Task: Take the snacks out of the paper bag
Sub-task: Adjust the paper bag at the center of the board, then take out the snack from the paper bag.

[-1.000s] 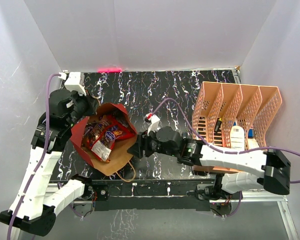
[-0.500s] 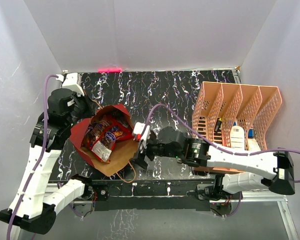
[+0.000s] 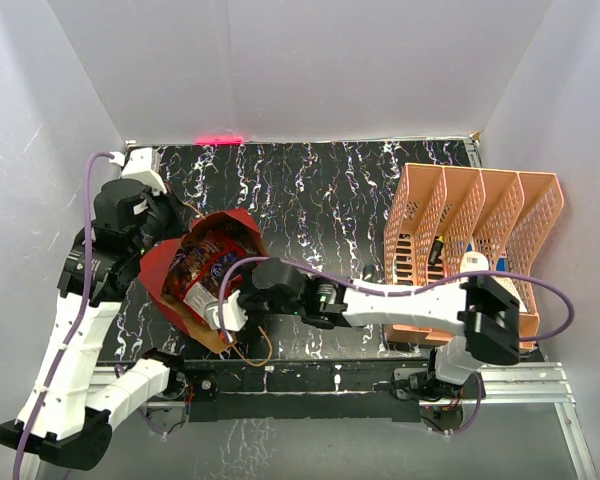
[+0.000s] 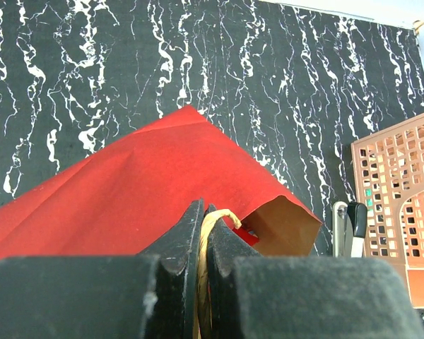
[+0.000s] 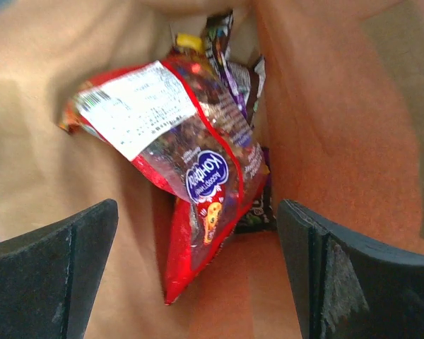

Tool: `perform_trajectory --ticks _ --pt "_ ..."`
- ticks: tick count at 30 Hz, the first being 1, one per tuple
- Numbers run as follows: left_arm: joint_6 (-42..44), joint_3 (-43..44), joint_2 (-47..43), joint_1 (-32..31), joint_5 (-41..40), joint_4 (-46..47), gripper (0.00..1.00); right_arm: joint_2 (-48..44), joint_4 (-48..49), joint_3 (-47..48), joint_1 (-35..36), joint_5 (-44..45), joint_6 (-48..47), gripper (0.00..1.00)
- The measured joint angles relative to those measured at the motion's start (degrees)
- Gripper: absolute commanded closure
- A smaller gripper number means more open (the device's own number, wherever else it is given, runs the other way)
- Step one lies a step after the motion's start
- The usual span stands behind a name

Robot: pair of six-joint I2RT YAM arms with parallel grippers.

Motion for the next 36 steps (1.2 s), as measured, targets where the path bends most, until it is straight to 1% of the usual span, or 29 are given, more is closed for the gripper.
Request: perform_trajectory --ticks 3,6,10,13,17,19,25,30,32,36 --pt "-0.33 0.0 -0.44 0.0 0.33 0.09 1.0 4.26 1.05 0.59 -0.44 4.04 -5.55 0.07" --pt "-0.35 0.0 -0.76 0.0 0.37 0.26 1.0 7.23 2.58 0.26 -1.14 6.99 -8.74 0.12" --pt "-0.33 0.0 -0.87 0.0 0.35 0.26 1.0 8.96 7.1 -1.27 -1.9 9.73 -12.85 0.14" --pt "-0.33 0.0 -0.87 0.0 0.35 0.24 1.0 9.84 10.82 -1.92 -2.03 10.21 -16.15 0.15" --pt "-0.39 0.0 -0.87 0.0 0.35 0.22 1.0 11.47 13.86 -1.92 -2.03 9.4 -20.59 0.15" --pt "-0.59 0.0 -0.87 0.0 0.37 0.22 1.0 12.5 14.82 -1.9 -2.03 8.5 -22.29 0.17" --pt "-1.29 0.0 -0.83 0.0 0.39 0.17 1.0 16.48 12.39 -1.42 -2.01 3.89 -27.56 0.19" --pt "-1.75 0.0 -0.44 0.0 0.42 -0.04 1.0 17.7 10.91 -0.92 -1.9 -0.9 -30.21 0.22" --pt "-1.95 0.0 -0.22 0.0 0.44 -0.04 1.0 18.25 12.0 -0.59 -1.75 -2.12 -30.86 0.25" --pt "-2.49 0.02 0.2 0.0 0.63 -0.07 1.0 20.44 15.15 0.17 -1.53 -3.02 -31.78 0.26"
